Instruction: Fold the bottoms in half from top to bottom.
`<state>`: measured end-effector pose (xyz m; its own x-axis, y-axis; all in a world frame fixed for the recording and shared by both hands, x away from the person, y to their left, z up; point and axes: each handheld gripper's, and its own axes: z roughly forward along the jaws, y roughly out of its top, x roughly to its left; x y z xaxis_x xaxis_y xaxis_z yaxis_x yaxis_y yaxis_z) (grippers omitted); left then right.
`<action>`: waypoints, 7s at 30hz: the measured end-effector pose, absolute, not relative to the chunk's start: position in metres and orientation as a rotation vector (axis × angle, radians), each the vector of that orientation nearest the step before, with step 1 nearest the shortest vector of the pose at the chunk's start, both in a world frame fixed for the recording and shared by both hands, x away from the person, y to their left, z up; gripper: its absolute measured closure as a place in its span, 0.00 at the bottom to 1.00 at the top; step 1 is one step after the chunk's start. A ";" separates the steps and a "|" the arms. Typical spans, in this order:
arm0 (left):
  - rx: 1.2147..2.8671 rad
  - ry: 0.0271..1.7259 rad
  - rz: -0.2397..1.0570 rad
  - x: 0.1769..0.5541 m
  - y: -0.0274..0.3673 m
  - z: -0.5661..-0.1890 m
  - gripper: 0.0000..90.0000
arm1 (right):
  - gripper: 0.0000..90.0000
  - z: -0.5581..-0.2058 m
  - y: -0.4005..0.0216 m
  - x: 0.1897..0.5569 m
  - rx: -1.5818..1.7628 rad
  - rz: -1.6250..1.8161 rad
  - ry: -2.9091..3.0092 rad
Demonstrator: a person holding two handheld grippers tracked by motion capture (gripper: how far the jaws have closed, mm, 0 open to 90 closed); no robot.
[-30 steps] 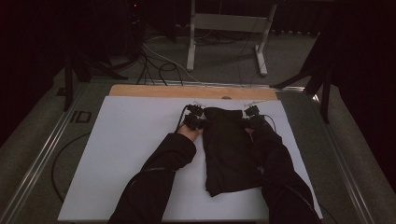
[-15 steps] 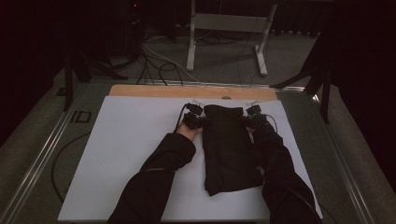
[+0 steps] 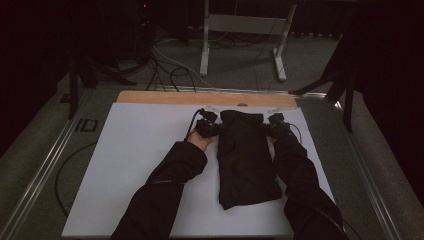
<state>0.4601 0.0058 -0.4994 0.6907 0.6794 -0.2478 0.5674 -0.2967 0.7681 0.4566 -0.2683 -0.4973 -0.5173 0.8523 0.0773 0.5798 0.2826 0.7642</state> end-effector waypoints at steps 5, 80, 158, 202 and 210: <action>1.991 0.964 0.153 0.457 0.007 -0.496 0.97 | 0.97 -0.493 -0.267 0.451 1.287 1.097 2.207; 2.095 0.775 0.126 0.358 0.006 -0.480 0.97 | 0.97 -0.479 -0.284 0.333 1.139 1.215 2.196; 2.165 0.744 0.061 0.271 0.012 -0.509 0.96 | 0.97 -0.514 -0.289 0.238 1.149 1.229 2.336; 2.141 0.771 0.107 0.293 0.046 -0.479 0.66 | 0.80 -0.475 -0.303 0.263 1.109 1.177 2.256; 2.143 0.839 0.112 0.315 0.040 -0.492 0.91 | 1.00 -0.485 -0.302 0.292 1.101 1.046 2.275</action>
